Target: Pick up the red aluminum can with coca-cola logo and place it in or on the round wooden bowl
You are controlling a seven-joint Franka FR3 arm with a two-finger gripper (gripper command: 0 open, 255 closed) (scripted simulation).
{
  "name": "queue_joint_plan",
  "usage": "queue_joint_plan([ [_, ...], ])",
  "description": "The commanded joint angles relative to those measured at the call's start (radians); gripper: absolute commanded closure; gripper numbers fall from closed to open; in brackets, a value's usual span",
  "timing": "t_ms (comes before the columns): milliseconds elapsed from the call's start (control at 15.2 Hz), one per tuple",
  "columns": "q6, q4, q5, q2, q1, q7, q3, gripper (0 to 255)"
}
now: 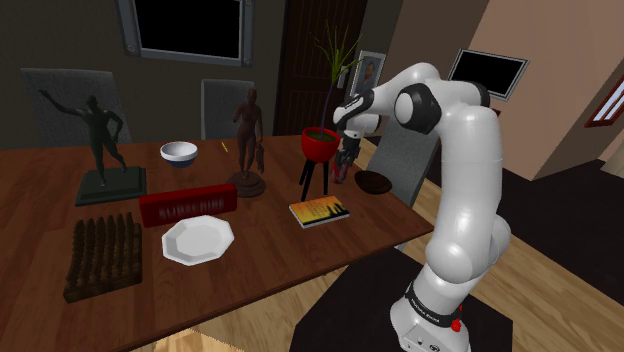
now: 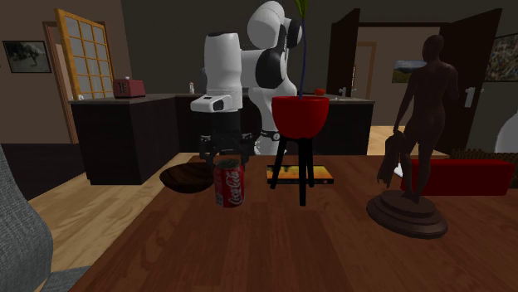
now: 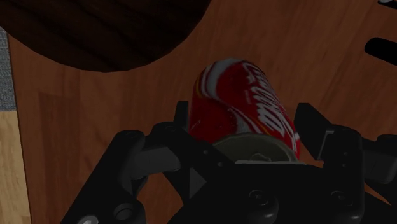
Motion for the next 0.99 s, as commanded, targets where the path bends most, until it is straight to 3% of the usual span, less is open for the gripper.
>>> queue_joint_plan([
  [0,-0.015,0.003,-0.006,-0.011,0.002,0.004,-0.004,255],
  [924,-0.168,0.079,-0.051,-0.095,0.015,0.033,-0.025,255],
])
